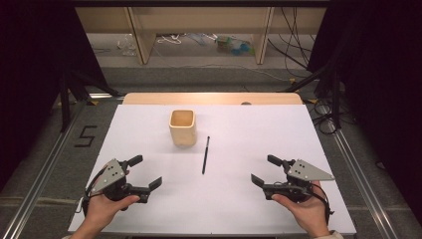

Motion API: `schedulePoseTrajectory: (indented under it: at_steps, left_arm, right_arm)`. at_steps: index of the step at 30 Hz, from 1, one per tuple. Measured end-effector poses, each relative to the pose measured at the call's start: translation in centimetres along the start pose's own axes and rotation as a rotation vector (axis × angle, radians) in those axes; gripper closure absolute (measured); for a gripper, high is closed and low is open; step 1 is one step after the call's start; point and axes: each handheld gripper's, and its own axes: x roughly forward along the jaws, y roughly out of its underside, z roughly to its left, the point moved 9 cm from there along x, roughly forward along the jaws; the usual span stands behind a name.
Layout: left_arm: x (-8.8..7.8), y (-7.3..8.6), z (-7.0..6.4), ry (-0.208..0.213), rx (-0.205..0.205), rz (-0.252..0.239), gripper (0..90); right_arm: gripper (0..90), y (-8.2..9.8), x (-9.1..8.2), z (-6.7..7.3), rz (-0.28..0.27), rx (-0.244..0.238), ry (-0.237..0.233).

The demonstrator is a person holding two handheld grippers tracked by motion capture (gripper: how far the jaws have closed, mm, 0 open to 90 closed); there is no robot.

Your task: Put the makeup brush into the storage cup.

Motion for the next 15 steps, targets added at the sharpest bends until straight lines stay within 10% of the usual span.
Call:
schedulePoseTrajectory:
  at_steps: [15]
  left_arm:
    - [1.1, 0.4, -0.8, 0.027, -0.018, 0.055, 0.0]
  right_arm:
    - [15.8, 0.0, 0.4, 0.1, -0.012, 0.043, -0.003]
